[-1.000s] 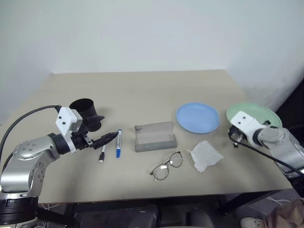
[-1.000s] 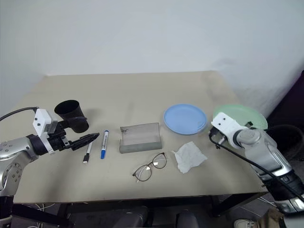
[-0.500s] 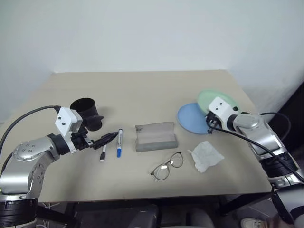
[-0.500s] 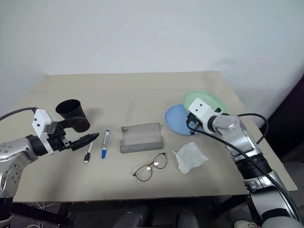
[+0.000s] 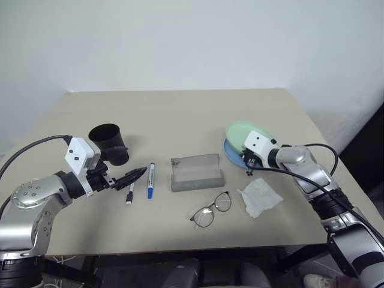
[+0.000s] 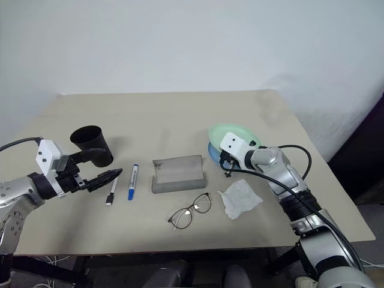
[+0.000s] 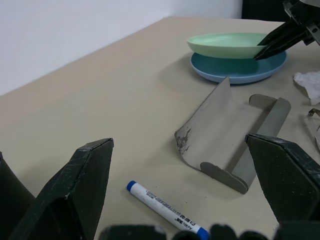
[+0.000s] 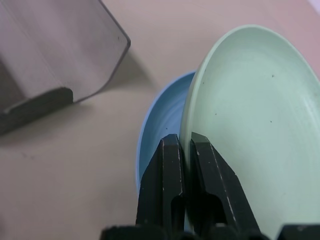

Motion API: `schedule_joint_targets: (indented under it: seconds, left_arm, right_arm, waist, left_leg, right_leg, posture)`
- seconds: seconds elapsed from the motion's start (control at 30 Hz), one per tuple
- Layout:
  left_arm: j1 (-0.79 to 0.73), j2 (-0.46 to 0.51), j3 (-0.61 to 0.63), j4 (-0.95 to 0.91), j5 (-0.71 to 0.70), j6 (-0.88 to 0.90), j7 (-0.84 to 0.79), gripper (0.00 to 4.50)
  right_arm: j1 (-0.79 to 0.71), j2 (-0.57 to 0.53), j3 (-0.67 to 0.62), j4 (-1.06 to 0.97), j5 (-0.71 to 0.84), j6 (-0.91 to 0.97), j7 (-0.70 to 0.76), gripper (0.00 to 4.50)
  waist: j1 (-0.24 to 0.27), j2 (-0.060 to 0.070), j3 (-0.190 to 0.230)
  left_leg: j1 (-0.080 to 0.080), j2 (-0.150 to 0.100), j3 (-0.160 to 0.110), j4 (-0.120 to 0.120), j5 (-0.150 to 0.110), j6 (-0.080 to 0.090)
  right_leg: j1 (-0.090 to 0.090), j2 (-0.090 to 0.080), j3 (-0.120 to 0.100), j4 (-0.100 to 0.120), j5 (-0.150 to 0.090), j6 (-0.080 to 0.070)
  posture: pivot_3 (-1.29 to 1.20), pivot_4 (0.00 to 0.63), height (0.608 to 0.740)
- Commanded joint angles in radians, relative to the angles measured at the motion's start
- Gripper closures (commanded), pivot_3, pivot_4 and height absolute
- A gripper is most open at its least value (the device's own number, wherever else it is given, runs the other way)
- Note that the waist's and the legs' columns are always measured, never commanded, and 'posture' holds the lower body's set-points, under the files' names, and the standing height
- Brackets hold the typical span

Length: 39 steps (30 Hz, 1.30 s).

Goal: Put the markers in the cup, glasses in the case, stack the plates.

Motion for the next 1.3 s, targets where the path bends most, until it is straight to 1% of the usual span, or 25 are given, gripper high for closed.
schedule_joint_targets:
  seconds: [0.03,0.27,0.5,0.6,0.7,0.73,0.87,0.97,1.0,1.07,1.2,1.3]
  left_arm:
    - [-0.006,0.003,0.046,-0.034,-0.022,-0.009,0.005,0.00]
    - [-0.001,0.003,0.051,-0.035,-0.021,-0.012,0.005,0.00]
    - [-0.004,0.005,0.050,-0.026,-0.016,-0.017,-0.001,0.00]
    - [-0.010,0.004,0.047,-0.022,-0.015,-0.019,-0.001,0.00]
    - [-0.014,0.004,0.045,-0.017,-0.013,-0.020,-0.002,0.00]
    - [-0.016,0.004,0.045,-0.017,-0.013,-0.020,-0.001,0.00]
    - [-0.017,0.006,0.046,-0.017,-0.013,-0.018,0.000,0.00]
    - [-0.019,0.009,0.048,-0.018,-0.014,-0.013,0.000,0.00]
    - [-0.020,0.011,0.050,-0.018,-0.015,-0.011,0.000,0.00]
    - [-0.021,0.012,0.051,-0.018,-0.016,-0.010,0.000,0.00]
    - [-0.023,0.017,0.052,-0.018,-0.019,-0.005,-0.008,0.00]
    - [-0.024,0.018,0.052,-0.018,-0.018,-0.003,-0.011,0.00]
  right_arm:
    - [-0.044,0.002,-0.009,0.009,-0.032,-0.038,0.001,4.48]
    - [-0.041,0.005,0.005,0.015,-0.060,-0.037,0.023,4.48]
    - [-0.027,0.004,0.013,-0.022,-0.070,-0.008,0.059,4.48]
    - [-0.026,0.005,0.015,-0.021,-0.080,-0.012,0.064,3.76]
    - [-0.031,0.007,0.002,-0.031,-0.073,0.000,0.073,2.80]
    - [-0.036,0.006,-0.016,-0.044,-0.058,0.014,0.080,2.40]
    - [-0.061,-0.001,-0.108,-0.125,0.040,0.123,0.124,1.11]
    - [-0.069,-0.029,-0.195,-0.227,0.173,0.269,0.209,0.12]
    - [-0.065,-0.049,-0.221,-0.261,0.218,0.310,0.243,0.05]
    - [-0.053,-0.085,-0.247,-0.309,0.275,0.358,0.286,0.05]
    - [0.060,-0.251,-0.280,-0.399,0.387,0.439,0.427,0.05]
    - [0.128,-0.322,-0.285,-0.436,0.425,0.466,0.444,0.05]
  waist:
    - [0.000,0.000,0.000]
    - [0.000,0.000,0.000]
    - [0.000,0.000,0.000]
    - [0.000,0.000,0.000]
    - [0.000,0.000,0.000]
    - [0.000,0.000,0.000]
    - [0.000,0.000,0.000]
    - [0.001,0.000,0.000]
    - [0.001,0.000,0.000]
    - [0.002,0.000,0.000]
    - [0.007,0.000,0.000]
    - [0.003,0.000,0.000]
  left_leg:
    - [0.000,0.000,0.000,0.000,0.000,0.000]
    - [0.000,0.000,0.000,0.000,0.000,0.000]
    - [0.000,0.000,0.000,0.000,0.000,0.000]
    - [0.000,0.000,0.000,0.000,0.000,0.000]
    - [0.000,0.000,0.000,0.000,0.000,0.000]
    - [0.000,0.000,0.000,0.000,0.000,0.000]
    - [0.000,0.000,0.000,0.000,0.000,0.000]
    - [0.000,0.000,0.000,0.000,0.000,0.000]
    - [0.000,0.000,0.000,0.000,0.000,0.000]
    - [0.000,0.000,-0.001,0.000,0.000,0.000]
    - [0.000,0.000,-0.001,0.000,0.000,0.000]
    - [-0.001,0.000,0.000,0.000,0.000,0.000]
  right_leg:
    - [0.000,0.000,0.000,0.000,0.000,0.000]
    - [0.000,0.000,0.000,0.000,0.000,0.000]
    - [0.000,0.000,0.000,0.000,0.000,0.000]
    - [0.000,0.000,0.000,0.000,0.000,0.000]
    - [0.000,0.000,0.000,0.000,0.000,0.000]
    - [0.000,0.000,0.000,0.000,0.000,0.000]
    - [0.000,0.000,0.000,0.001,0.000,0.000]
    - [0.000,0.000,0.000,0.001,0.000,0.000]
    - [0.000,0.000,0.000,0.001,0.000,0.000]
    - [0.000,-0.001,0.000,0.000,0.000,0.000]
    - [0.001,-0.001,-0.001,0.000,-0.003,0.004]
    - [0.001,-0.003,0.000,-0.001,-0.004,0.003]
  posture:
    - [0.00,0.000,0.683]
    - [0.00,0.000,0.683]
    - [0.00,0.000,0.683]
    - [0.00,0.000,0.683]
    - [0.00,0.000,0.683]
    - [0.00,0.000,0.683]
    - [0.00,0.000,0.683]
    - [0.00,0.000,0.683]
    - [0.00,0.000,0.683]
    - [0.00,0.000,0.683]
    - [0.00,0.000,0.683]
    - [0.00,0.000,0.683]
